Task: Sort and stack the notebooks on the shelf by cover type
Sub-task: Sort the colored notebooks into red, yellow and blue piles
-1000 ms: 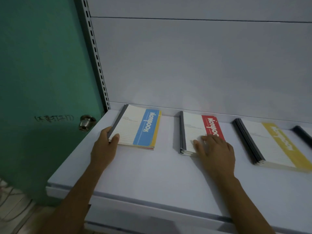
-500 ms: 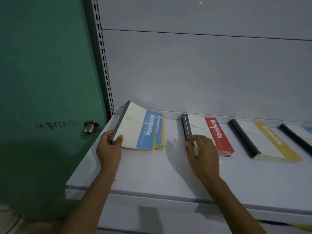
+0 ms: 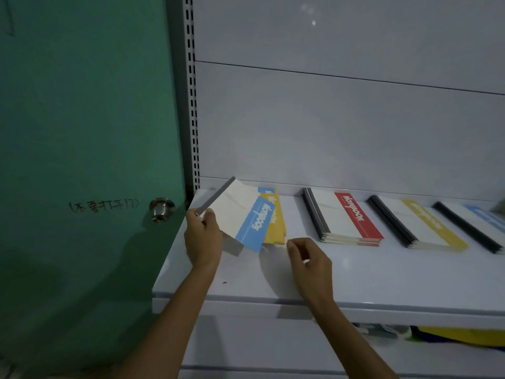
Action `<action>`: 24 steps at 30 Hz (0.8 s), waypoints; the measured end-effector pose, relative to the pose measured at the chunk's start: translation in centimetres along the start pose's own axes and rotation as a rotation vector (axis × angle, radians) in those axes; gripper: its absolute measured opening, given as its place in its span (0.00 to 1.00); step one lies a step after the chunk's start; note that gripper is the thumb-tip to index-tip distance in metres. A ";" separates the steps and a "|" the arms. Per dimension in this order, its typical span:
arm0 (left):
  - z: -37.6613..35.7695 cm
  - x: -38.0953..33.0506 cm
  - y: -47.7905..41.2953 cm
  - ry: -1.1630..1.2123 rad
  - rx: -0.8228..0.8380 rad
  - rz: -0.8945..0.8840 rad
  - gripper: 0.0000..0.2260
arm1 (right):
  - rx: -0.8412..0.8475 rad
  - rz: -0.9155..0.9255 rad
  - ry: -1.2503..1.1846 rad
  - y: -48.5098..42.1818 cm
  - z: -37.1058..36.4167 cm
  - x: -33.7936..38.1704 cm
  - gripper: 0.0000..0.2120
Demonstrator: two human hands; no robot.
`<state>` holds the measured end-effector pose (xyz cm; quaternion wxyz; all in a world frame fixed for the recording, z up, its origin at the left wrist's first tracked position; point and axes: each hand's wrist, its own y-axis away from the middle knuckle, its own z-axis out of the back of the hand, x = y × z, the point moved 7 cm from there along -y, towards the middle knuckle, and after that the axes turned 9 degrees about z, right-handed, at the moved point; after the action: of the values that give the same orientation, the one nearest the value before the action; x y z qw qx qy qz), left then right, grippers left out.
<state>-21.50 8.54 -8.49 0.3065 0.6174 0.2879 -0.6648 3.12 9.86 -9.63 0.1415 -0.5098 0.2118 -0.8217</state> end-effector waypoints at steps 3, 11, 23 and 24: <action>0.8 -0.9 1.6 0.178 0.086 0.046 0.05 | -0.012 -0.124 -0.215 1.1 -0.4 1.7 0.13; 0.8 -0.1 10.7 0.231 0.537 -0.042 0.07 | -0.027 -0.375 -0.681 5.2 1.1 3.7 0.09; -6.9 2.4 19.5 0.100 0.867 0.007 0.06 | -0.389 -0.397 -0.495 10.9 13.7 -1.8 0.10; -8.0 2.3 20.3 0.100 0.891 0.003 0.06 | -0.407 -0.381 -0.484 10.9 15.0 -2.2 0.09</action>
<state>-0.93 1.37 -11.41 -0.0028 0.7212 -0.0132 -0.6926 17.75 -1.71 -10.90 -0.0724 -0.7374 0.2325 -0.6300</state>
